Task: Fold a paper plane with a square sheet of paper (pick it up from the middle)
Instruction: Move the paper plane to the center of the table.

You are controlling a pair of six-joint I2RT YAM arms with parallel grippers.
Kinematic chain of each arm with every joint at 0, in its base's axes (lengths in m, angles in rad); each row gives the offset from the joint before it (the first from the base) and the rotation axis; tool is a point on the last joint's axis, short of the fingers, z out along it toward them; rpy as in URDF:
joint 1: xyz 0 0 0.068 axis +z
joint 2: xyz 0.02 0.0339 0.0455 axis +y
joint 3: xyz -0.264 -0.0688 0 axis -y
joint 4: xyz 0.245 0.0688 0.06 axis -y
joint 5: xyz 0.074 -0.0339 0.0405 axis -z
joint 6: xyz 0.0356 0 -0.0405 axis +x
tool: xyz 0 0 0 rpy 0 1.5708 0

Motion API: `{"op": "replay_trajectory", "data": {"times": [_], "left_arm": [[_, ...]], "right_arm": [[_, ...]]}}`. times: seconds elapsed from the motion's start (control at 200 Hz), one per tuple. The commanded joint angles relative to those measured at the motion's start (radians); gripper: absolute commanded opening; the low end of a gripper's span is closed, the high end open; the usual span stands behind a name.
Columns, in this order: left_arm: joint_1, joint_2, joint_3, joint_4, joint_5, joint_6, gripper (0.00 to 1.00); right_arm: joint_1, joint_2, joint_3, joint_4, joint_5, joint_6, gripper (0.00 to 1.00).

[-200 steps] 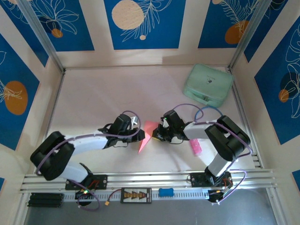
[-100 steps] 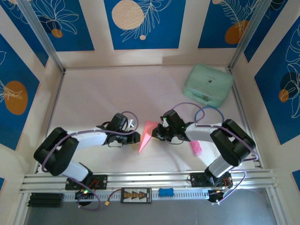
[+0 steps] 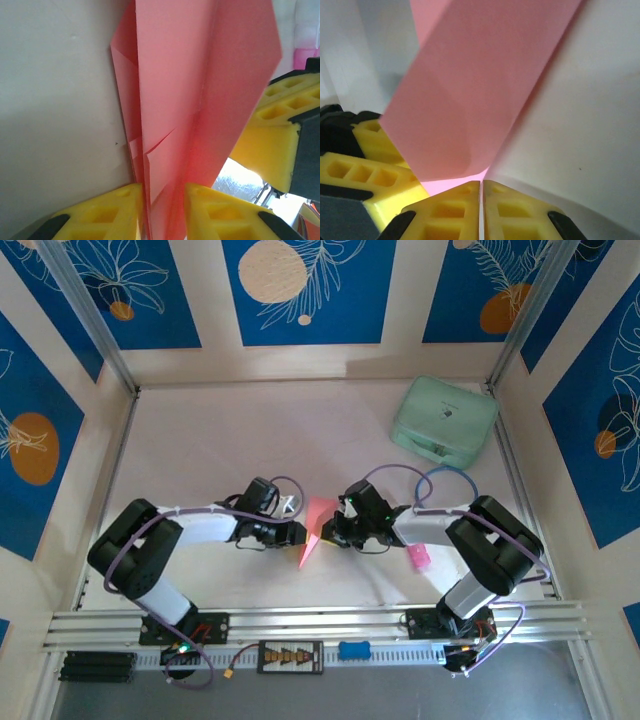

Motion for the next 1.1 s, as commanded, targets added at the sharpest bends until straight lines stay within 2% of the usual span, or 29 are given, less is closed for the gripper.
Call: {"op": "replay_trajectory", "data": {"times": [0.0,0.255,0.445,0.86,1.095], "left_arm": [[0.007,0.02,0.03,-0.004,0.041,0.019,0.28],[0.007,0.034,0.045,-0.076,-0.001,0.05,0.31],[0.005,0.073,0.051,-0.022,0.061,0.028,0.3],[0.0,0.11,0.047,0.115,0.157,-0.044,0.22],[0.0,0.088,0.042,0.092,0.126,-0.033,0.16]], "right_arm": [[0.014,0.027,-0.019,0.038,-0.033,0.028,0.12],[0.019,0.04,-0.025,0.049,-0.035,0.029,0.12],[0.019,0.061,-0.025,0.077,-0.049,0.032,0.1],[0.025,0.083,-0.041,0.124,-0.055,0.047,0.08],[0.023,0.071,-0.044,0.111,-0.048,0.047,0.08]]}}
